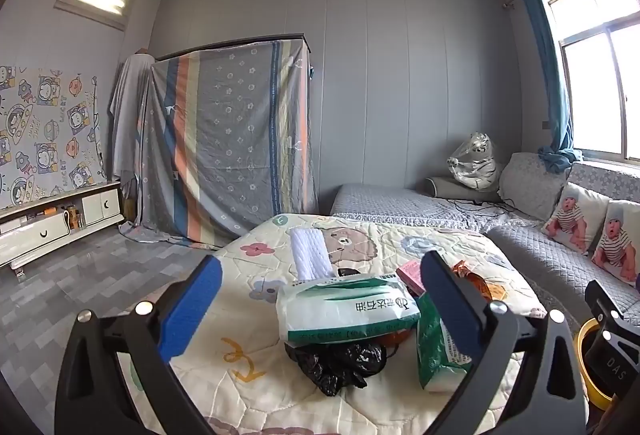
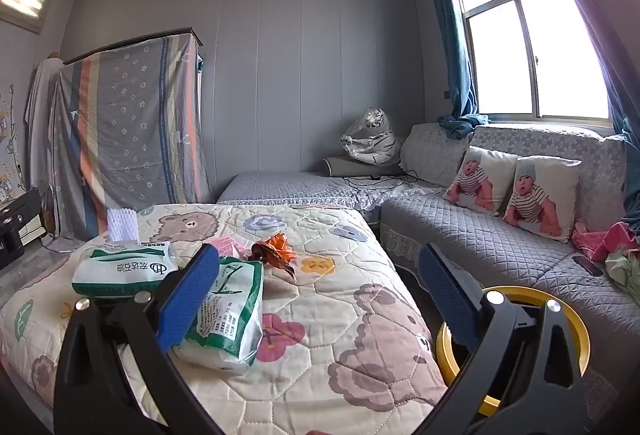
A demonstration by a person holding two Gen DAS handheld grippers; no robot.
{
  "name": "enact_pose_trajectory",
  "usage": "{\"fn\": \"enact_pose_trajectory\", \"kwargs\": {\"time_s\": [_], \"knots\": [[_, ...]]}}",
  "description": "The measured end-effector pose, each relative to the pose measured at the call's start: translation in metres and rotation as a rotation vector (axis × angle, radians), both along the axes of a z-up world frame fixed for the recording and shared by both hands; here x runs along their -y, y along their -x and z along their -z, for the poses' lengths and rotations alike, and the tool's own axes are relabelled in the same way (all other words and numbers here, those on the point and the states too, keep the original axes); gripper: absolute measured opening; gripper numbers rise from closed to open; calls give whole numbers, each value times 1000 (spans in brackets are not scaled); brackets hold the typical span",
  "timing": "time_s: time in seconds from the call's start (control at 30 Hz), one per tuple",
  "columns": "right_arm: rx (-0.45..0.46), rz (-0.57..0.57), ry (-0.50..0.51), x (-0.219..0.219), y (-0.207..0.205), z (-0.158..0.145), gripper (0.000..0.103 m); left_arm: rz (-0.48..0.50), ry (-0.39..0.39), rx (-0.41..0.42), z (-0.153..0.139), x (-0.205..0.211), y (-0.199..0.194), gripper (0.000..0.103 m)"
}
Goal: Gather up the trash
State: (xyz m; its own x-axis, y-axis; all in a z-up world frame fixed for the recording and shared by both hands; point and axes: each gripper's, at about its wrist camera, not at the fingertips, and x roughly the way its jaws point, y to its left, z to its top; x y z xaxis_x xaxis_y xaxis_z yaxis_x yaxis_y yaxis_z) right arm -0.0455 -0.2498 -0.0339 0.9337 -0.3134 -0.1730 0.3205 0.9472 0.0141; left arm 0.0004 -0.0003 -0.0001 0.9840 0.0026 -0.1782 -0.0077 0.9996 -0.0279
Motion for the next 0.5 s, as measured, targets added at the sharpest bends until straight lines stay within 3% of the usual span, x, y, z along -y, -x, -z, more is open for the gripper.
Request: {"fn": "enact_pose_trajectory", "kwargs": {"time_s": [0.5], "knots": [[-8,-5,-5,-1,-2,0,95,-1,12,-8,6,-2,0,96]]}}
